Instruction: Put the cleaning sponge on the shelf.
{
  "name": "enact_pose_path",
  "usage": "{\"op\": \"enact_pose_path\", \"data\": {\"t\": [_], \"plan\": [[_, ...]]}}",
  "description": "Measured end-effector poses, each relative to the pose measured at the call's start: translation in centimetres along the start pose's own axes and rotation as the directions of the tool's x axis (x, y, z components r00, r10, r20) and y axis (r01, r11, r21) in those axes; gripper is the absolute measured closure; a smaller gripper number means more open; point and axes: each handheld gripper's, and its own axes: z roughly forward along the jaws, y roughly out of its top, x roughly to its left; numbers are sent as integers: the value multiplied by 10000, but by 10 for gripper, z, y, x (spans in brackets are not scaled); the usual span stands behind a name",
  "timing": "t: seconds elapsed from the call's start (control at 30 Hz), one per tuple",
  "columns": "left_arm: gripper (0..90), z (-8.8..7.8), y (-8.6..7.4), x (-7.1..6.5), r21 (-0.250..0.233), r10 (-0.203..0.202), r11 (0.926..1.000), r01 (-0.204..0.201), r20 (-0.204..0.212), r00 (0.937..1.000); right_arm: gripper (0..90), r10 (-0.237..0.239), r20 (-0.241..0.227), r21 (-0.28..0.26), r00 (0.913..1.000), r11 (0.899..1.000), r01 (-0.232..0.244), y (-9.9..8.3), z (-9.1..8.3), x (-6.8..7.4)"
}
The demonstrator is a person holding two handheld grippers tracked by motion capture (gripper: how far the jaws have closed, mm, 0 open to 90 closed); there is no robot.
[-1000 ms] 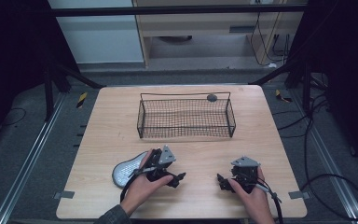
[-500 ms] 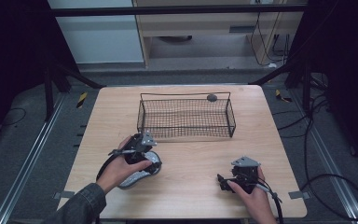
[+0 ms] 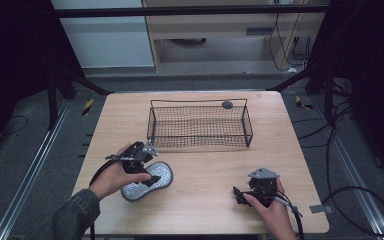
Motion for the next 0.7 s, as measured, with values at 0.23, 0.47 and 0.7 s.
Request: {"op": "enact_pose_path", "data": {"t": [0.23,0.47,0.7], "plan": [[44,3,-6,5,665,33,9978,-36,55,10000,4,-68,18,-23,10000,10000,68,-1,0,0],[43,6,-7,6,928,237,9954,-256,213,9995,4,-78,1,-2,10000,10000,78,-1,0,0],[40,11,-9,6,1243,264,9918,-291,233,9994,4,-43,3,-3,10000,10000,43,-1,-1,0]]}}
